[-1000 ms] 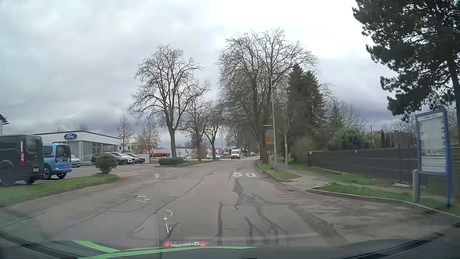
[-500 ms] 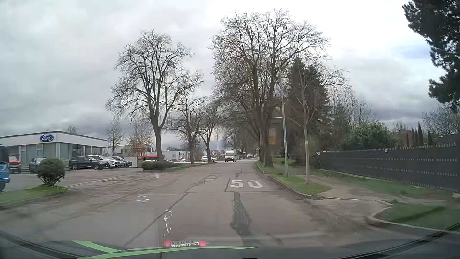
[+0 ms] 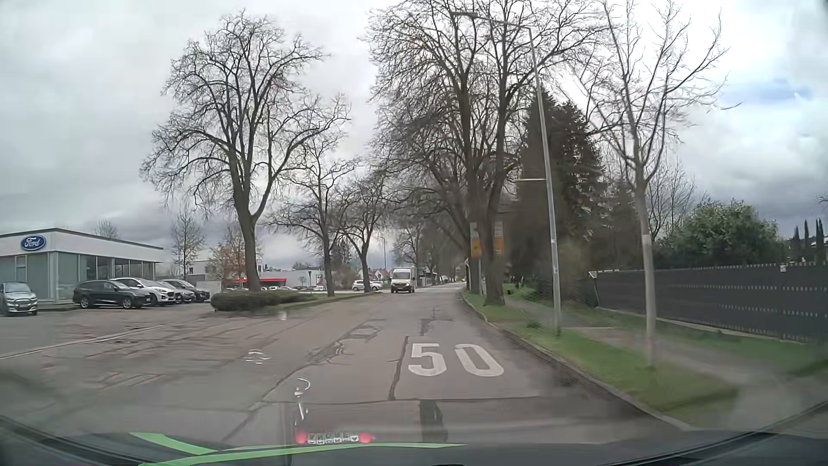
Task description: Follow the waypoints while adhering to traffic rules and regulations
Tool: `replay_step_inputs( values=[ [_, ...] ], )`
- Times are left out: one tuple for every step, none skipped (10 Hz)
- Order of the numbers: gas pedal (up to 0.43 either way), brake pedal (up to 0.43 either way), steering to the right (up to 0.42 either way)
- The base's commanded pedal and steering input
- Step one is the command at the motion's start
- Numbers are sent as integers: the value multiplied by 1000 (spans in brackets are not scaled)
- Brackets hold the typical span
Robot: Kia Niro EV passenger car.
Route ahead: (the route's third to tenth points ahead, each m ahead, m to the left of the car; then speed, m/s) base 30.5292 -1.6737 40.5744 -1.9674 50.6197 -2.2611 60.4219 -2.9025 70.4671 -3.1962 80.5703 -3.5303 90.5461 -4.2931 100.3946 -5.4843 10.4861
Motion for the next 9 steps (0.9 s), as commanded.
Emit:
replay_step_inputs(
  values=[
    [98, 0, 10],
    [98, 0, 10],
    [98, 0, 10],
    [98, 0, 10],
    [98, 0, 10],
    [98, 0, 9],
    [98, 0, 8],
    [98, 0, 8],
    [98, 0, 6]
  ],
)
